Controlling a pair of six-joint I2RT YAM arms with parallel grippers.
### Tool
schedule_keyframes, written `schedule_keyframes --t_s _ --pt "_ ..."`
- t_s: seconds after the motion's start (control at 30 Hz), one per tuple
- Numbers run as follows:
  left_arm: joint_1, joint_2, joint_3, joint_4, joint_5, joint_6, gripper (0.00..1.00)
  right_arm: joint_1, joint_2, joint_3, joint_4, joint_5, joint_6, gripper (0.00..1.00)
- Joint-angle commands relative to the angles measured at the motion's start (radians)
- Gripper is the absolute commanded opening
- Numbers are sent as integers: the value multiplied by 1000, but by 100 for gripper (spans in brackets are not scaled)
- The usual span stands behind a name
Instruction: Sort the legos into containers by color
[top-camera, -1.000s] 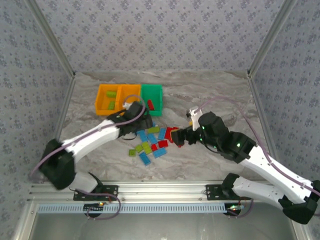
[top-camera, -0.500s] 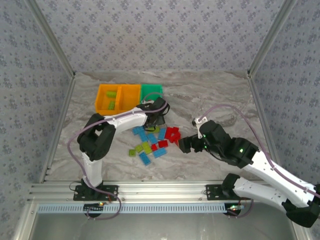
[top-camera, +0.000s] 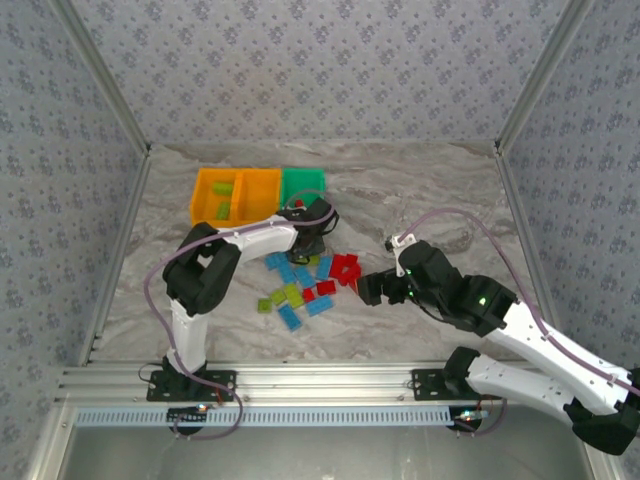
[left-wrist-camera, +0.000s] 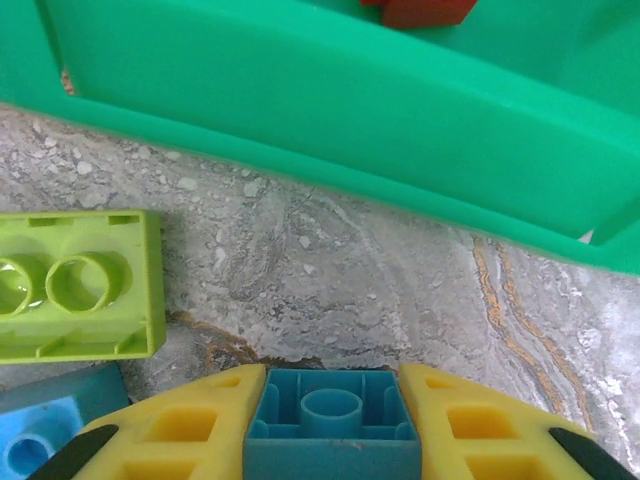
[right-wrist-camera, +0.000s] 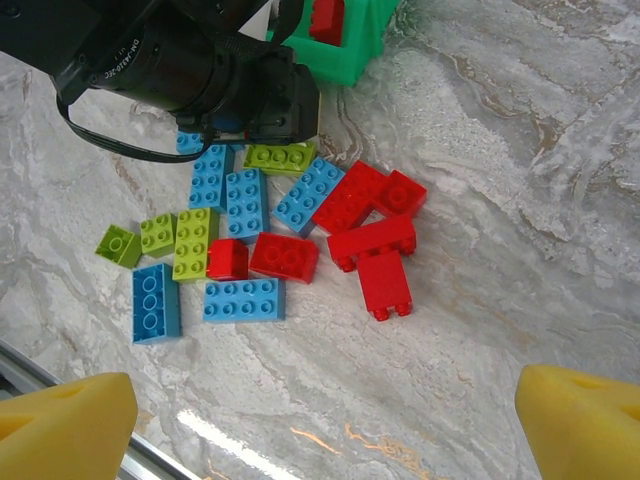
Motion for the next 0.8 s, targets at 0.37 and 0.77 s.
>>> schedule_keyframes --t_s 0.37,0.77 --pt "227 -224 128 -15 -246 268 27 -3 -29 0 28 -11 45 100" --pt "350 25 408 -137 -106 320 50 1 -43 -5 -9 18 79 100"
